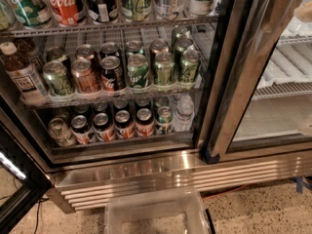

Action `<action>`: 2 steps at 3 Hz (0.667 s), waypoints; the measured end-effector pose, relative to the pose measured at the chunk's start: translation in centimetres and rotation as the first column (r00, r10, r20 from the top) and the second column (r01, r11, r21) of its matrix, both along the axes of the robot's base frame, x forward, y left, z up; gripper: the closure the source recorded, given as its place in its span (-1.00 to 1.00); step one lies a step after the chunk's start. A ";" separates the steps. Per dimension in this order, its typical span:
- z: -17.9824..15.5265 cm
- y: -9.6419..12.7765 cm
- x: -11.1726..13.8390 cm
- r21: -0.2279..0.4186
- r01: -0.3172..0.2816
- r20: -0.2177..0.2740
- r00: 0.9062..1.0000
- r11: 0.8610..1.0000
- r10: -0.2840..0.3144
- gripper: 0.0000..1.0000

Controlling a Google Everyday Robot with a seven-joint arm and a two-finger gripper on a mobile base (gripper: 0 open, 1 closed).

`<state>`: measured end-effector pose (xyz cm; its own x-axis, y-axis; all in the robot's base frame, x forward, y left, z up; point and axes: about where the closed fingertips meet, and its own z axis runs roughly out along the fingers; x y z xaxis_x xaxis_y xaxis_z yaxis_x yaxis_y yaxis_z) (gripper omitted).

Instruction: Pick redbull can from top shelf of fridge

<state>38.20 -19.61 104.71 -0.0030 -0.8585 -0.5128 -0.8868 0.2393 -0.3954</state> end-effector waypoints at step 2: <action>3.6 9.8 -1.3 0.073 -0.268 0.163 0.953 0.961 0.254 -1.00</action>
Offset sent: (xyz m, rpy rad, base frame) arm -0.0241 0.1950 0.0617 0.1817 -0.2812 0.5392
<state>36.89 -9.82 108.35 0.2982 -0.7676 -0.5674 -0.8552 0.0493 -0.5160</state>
